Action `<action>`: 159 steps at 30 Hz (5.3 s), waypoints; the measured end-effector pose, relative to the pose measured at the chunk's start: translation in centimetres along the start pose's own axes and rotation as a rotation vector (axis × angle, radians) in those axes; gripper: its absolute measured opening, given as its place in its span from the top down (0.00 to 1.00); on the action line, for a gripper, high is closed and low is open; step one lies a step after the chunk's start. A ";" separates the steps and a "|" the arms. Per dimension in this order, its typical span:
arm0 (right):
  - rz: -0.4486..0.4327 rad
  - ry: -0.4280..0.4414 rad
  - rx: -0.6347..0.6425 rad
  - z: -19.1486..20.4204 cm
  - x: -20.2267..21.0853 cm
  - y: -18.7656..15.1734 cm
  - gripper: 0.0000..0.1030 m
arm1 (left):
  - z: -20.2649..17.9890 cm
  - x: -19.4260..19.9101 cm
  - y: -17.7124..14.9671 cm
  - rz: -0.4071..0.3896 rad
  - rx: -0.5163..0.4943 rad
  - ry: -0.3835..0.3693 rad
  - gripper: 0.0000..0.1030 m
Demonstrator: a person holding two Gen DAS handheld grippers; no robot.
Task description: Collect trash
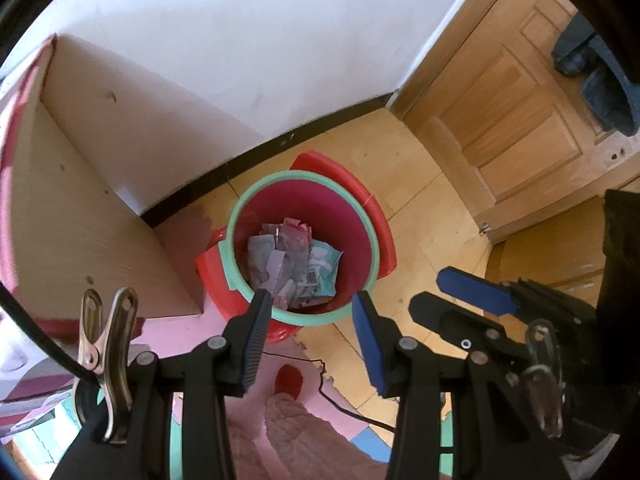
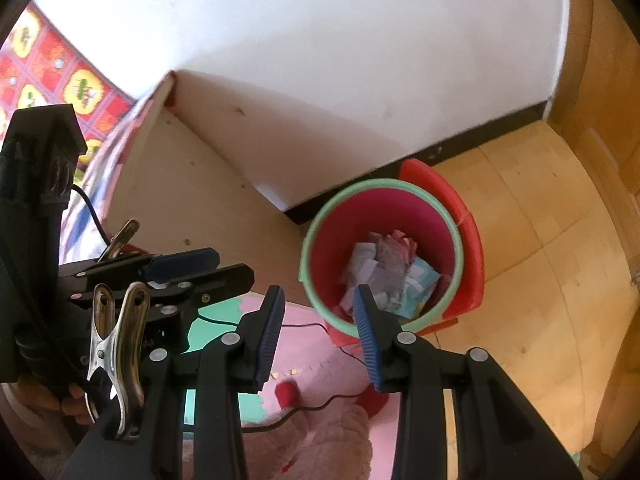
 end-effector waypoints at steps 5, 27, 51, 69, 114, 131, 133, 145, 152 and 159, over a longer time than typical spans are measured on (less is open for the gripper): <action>-0.055 0.025 0.047 3.4 2.2 0.5 0.64 | 1.3 4.0 -0.9 -0.043 0.000 -0.022 0.57; -0.175 0.117 0.224 24.1 7.1 1.3 0.64 | 14.9 21.3 -8.9 -0.218 0.108 0.010 0.57; -0.118 0.318 0.532 48.4 2.6 3.5 0.64 | 37.4 35.4 -19.0 -0.417 0.541 0.213 0.57; -0.043 0.499 0.729 63.0 -3.9 9.6 0.64 | 51.9 42.3 -20.5 -0.514 0.837 0.382 0.57; 0.065 0.217 0.420 76.8 -19.9 18.6 0.33 | 91.2 46.8 -8.9 -0.501 0.957 0.378 0.57; 0.147 0.101 0.351 77.4 -23.1 17.2 0.31 | 101.5 41.2 -4.6 -0.406 1.056 0.289 0.57; 0.151 0.092 0.346 77.5 -23.4 17.2 0.31 | 102.0 40.7 -4.2 -0.400 1.059 0.278 0.57; 0.159 0.076 0.370 77.7 -24.9 17.9 0.31 | 104.7 38.1 -1.9 -0.380 1.074 0.290 0.57; 0.176 0.065 0.349 77.5 -25.5 18.0 0.31 | 105.6 37.3 1.1 -0.378 1.030 0.359 0.63; 0.191 0.049 0.343 77.3 -26.1 17.9 0.31 | 105.0 37.1 2.1 -0.377 1.011 0.362 0.68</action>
Point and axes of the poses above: each gripper's, at about its wrist camera, not at the fingertips, and x roughly against the way its jaws point, z to its left, y to its top, the point moved 1 cm from there along -x, roughly the way its jaws point, and after that the axes turned 13 degrees about x, right-handed, at the moved point
